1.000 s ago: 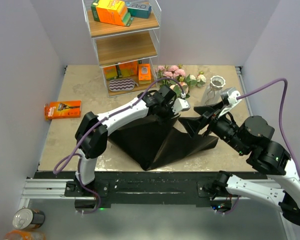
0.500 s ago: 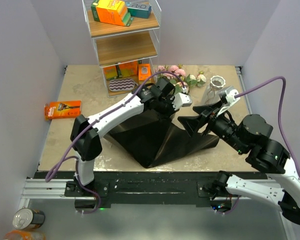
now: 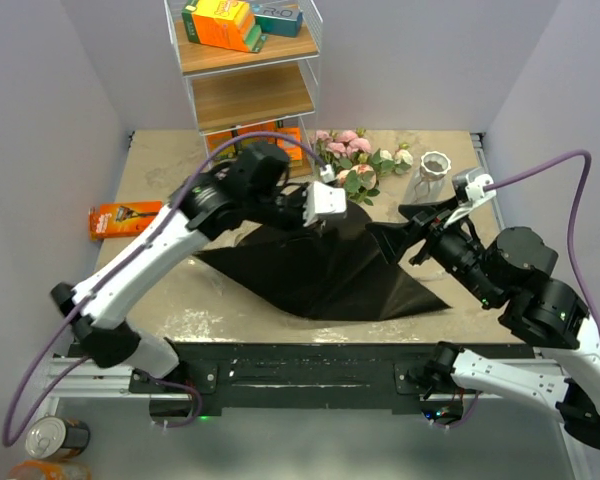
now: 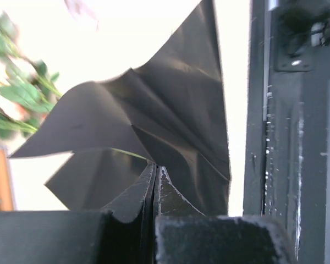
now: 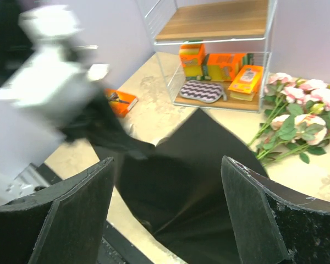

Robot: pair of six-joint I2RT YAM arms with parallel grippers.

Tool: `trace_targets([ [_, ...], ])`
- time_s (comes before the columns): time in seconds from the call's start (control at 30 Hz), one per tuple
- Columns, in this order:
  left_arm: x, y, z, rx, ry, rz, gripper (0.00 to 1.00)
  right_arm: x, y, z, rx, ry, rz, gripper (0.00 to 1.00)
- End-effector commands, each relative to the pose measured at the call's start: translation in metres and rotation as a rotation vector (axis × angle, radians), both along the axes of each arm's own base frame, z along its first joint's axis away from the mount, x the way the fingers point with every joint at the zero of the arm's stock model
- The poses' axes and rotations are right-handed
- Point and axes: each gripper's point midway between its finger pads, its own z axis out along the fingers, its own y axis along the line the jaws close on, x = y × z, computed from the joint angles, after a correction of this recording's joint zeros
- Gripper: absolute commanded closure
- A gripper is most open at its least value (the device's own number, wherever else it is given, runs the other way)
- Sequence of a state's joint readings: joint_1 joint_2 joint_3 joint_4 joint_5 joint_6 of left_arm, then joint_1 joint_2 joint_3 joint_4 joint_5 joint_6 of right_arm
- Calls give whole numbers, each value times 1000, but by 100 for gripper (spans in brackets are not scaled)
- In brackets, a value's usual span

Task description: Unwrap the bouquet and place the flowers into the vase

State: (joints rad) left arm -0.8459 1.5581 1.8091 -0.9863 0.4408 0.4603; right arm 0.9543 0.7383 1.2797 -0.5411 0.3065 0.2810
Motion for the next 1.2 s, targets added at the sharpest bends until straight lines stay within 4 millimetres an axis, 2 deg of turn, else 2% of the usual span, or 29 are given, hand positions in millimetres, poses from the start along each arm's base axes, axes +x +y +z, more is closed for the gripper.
trace_targets([
  [0.0,-53,27,23,-83,-59,-177,100,6,-13,21,3,-43,-66,19],
  [0.03,-59,32,20,-86,-78,-213,100,7,-14,23,1,-43,-74,19],
  [0.07,-76,43,8,-85,-62,-251,100,8,-16,21,-11,-39,-81,19],
  [0.1,-84,48,0,-81,-58,-274,100,9,-19,23,-14,-42,-98,19],
  [0.23,-125,82,-58,38,-2,-431,100,9,-31,37,-9,-63,-139,18],
  [0.3,-142,93,-61,52,-34,-504,99,9,-31,39,-5,-61,-137,18],
  [0.4,-157,101,-56,50,-99,-565,98,11,-19,28,-10,-33,-109,18],
  [0.5,-166,103,-52,50,-153,-609,95,19,0,3,-46,15,-92,18],
  [0.6,-178,111,-53,51,-154,-684,88,28,13,-13,-85,51,-89,18],
  [0.7,-189,120,-52,35,-222,-787,87,37,25,-30,-126,76,-90,18],
  [0.8,-184,126,-52,51,-362,-836,84,42,42,-49,-169,111,-60,18],
  [0.9,-173,128,-52,57,-519,-865,73,43,52,-68,-179,142,-32,19],
  [1.0,-164,128,-51,57,-634,-870,30,39,57,-86,-176,173,-8,19],
  [1.03,-161,130,-53,70,-673,-884,1,37,57,-87,-168,172,1,19],
  [1.17,-148,126,-45,76,-724,-812,1,34,54,-107,-180,208,-3,19],
])
